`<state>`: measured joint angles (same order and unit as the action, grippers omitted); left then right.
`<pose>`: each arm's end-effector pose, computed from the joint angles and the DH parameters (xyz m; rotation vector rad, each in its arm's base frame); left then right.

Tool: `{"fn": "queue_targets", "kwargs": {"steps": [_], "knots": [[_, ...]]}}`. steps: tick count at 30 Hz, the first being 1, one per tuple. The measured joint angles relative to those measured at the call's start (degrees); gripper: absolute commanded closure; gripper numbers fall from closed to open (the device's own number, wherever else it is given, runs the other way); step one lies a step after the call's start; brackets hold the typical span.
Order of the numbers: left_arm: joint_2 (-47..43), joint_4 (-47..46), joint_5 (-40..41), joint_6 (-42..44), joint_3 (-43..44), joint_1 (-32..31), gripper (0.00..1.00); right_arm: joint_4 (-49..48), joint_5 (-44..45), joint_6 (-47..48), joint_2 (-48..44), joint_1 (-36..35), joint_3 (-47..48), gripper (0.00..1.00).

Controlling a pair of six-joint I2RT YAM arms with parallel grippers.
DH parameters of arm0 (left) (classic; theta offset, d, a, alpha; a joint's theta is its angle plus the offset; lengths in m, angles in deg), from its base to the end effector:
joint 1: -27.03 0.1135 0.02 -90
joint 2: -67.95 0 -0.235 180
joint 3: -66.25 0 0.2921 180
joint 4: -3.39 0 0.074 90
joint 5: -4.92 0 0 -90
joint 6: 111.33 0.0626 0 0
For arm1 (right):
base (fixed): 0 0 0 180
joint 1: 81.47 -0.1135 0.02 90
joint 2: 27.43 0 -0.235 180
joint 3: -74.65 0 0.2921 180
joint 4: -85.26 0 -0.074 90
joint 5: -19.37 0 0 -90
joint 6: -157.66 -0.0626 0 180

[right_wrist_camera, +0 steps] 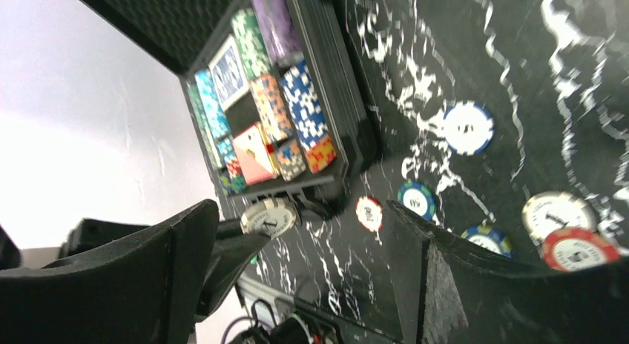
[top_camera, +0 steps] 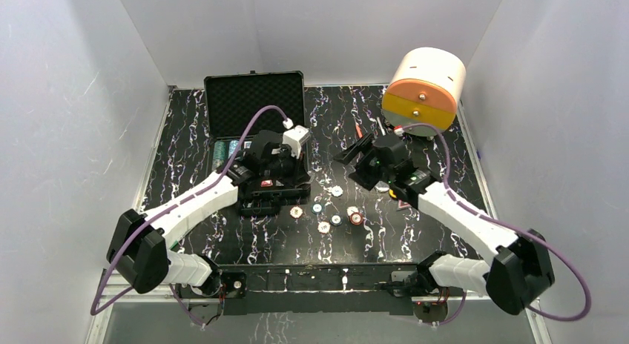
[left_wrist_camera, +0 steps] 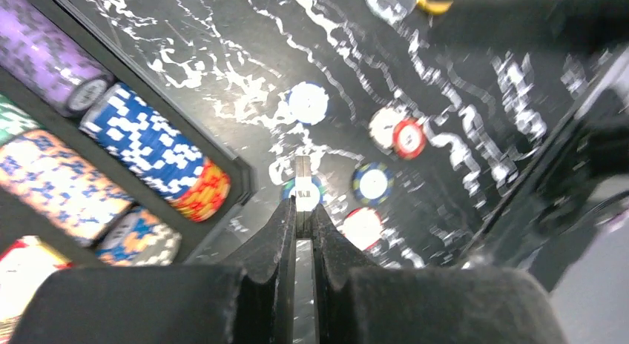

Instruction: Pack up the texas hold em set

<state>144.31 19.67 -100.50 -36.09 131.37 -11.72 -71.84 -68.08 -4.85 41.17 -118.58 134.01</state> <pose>0.2783 -0.2447 0.2229 0.6155 2.0531 -0.8416 0.2714 0.2018 0.2128 0.7354 2.2099 1.0221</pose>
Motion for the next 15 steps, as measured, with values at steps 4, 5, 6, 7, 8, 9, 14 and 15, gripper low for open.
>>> {"fn": "queue_targets", "kwargs": {"steps": [4, 5, 6, 7, 8, 9, 14, 15], "knots": [[-0.1, 11.0, 0.1, 16.3, 4.4, 0.0, 1.00, 1.2, 2.6, 3.5, -5.4, 3.4, -0.4, 0.12], [-0.1, 12.9, 0.5, 19.2, 4.7, 0.0, 1.00, 1.6, 3.1, 4.0, -6.1, 3.7, -0.6, 0.12], [-0.1, 14.9, 1.3, 22.1, 4.7, 0.0, 1.00, 1.9, 3.3, 4.4, -6.6, 3.9, -0.9, 0.12], [-0.1, 17.3, 2.3, 25.3, 4.7, 0.0, 1.00, 2.2, 3.5, 4.8, -7.0, 4.1, -1.5, 0.12], [0.0, 19.4, 3.5, 27.7, 4.7, 0.0, 1.00, 2.5, 3.5, 5.0, -7.1, 4.2, -2.0, 0.12], [0.0, 20.9, 4.4, 29.7, 4.7, 0.0, 1.00, 2.8, 3.5, 5.1, -7.2, 4.3, -2.6, 0.12], [0.4, 25.6, 9.6, 38.6, 4.7, 0.0, 1.00, 4.3, 3.3, 5.2, -7.1, 4.5, -5.2, 0.13], [0.8, 25.9, 10.6, 40.0, 4.7, 0.0, 1.00, 4.5, 3.3, 5.2, -7.1, 4.5, -5.3, 0.13]]}}
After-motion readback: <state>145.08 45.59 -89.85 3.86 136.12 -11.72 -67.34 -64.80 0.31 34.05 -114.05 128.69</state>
